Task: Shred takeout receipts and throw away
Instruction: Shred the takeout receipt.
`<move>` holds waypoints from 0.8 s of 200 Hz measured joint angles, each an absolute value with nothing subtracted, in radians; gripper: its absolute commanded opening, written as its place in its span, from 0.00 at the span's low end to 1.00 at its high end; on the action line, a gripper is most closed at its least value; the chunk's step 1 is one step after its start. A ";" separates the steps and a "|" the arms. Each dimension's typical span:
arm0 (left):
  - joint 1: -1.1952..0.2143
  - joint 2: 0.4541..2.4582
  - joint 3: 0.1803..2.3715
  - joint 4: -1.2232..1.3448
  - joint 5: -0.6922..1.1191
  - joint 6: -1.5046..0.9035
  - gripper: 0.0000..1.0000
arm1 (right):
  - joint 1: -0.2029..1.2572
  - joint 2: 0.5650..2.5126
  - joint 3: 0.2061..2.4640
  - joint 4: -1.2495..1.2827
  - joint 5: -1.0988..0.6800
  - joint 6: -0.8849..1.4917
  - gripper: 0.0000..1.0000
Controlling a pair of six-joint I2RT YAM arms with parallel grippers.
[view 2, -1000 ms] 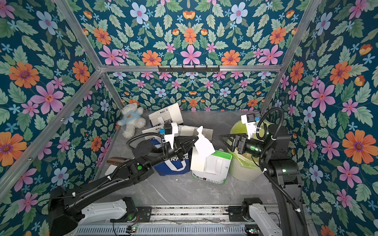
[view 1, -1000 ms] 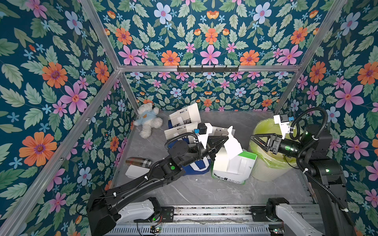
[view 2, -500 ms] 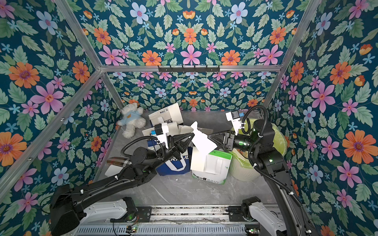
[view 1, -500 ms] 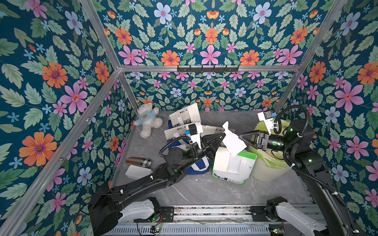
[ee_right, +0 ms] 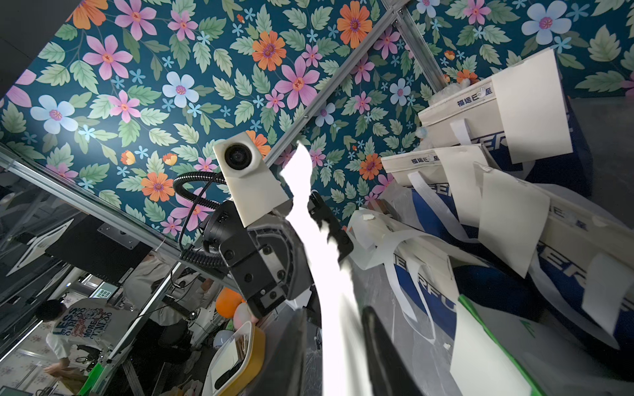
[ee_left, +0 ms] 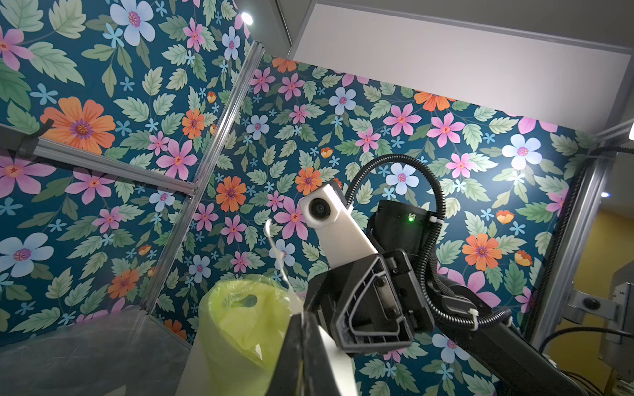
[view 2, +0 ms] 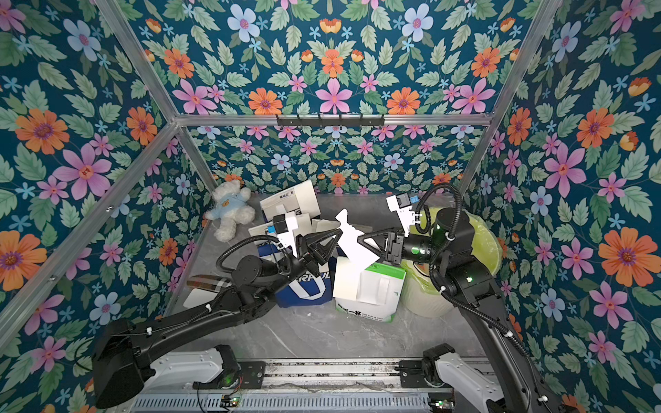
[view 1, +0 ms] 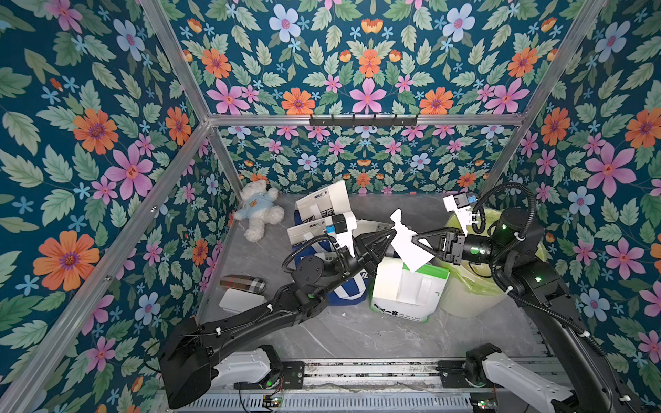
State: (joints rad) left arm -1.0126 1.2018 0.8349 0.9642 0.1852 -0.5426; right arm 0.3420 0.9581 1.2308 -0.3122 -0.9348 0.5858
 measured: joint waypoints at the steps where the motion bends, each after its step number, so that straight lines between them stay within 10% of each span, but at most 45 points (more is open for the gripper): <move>1: -1.013 1.202 0.835 0.964 0.185 -0.543 0.00 | 0.344 0.959 1.232 -0.313 -0.934 0.585 0.16; 29: -1.013 1.205 0.837 0.964 0.186 -0.543 0.02 | 0.401 0.984 1.264 -0.371 -0.865 0.542 0.00; 53: -1.013 1.200 0.838 0.959 0.186 -0.542 0.99 | 0.452 0.998 1.298 -0.437 -0.796 0.493 0.00; 160: -1.013 1.224 0.982 0.686 0.390 -0.418 0.81 | 0.475 1.006 1.407 -0.660 -0.794 0.306 0.00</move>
State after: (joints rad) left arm -1.0126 1.2240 0.9821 0.6865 0.3901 -0.4179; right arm 0.4747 1.0061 1.4071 -0.6601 -0.7937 0.3061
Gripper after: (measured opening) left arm 0.855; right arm 0.048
